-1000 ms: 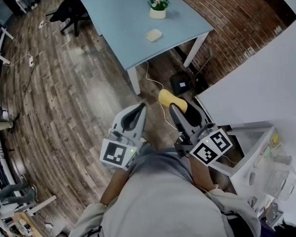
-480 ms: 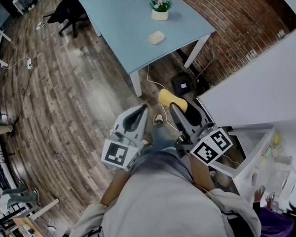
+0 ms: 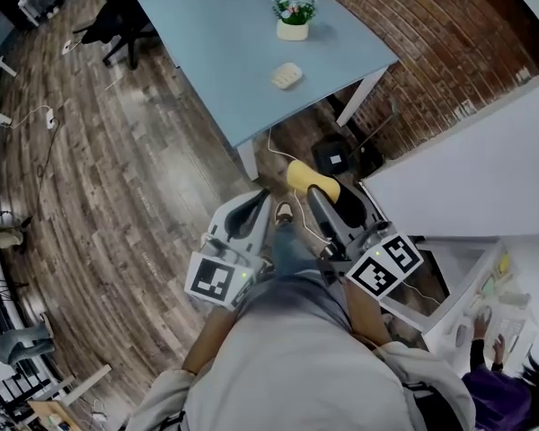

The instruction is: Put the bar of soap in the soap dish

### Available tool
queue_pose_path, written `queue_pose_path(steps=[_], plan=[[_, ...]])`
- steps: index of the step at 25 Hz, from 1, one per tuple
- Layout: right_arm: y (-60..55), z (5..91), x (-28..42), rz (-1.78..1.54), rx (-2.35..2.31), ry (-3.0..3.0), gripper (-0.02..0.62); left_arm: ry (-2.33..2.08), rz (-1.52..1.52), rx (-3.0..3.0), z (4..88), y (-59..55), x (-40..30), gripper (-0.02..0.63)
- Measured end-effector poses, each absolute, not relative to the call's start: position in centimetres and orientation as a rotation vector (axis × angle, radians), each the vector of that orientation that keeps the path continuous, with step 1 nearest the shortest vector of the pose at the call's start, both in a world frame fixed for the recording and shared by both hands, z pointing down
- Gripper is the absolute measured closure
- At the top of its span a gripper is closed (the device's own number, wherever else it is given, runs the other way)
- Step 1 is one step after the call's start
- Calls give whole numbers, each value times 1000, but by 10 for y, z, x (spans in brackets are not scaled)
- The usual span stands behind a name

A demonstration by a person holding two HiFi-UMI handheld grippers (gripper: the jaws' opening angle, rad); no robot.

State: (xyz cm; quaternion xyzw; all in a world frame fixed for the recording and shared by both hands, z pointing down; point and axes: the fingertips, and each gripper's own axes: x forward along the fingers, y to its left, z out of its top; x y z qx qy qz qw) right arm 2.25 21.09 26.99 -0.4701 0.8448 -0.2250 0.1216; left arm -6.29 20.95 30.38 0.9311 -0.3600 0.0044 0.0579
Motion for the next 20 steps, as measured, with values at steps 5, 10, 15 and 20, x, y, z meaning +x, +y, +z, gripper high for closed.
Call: queue_pose_path(steps=[5,10,15,20], plan=[[178,273,33,-672,-1396,2457,434,-1089,29,2815,305,176,-55,603],[141,278,46,-689,-1404,2454,434,-1077,18,2812,310,138,-39,603],[99,284,64,-718,-1409,2456,434,-1044,47,2791,314,97,-15,603],[54,293,82,-756,-1396,2468,434,-1040,91,2790,326,57,5,603]])
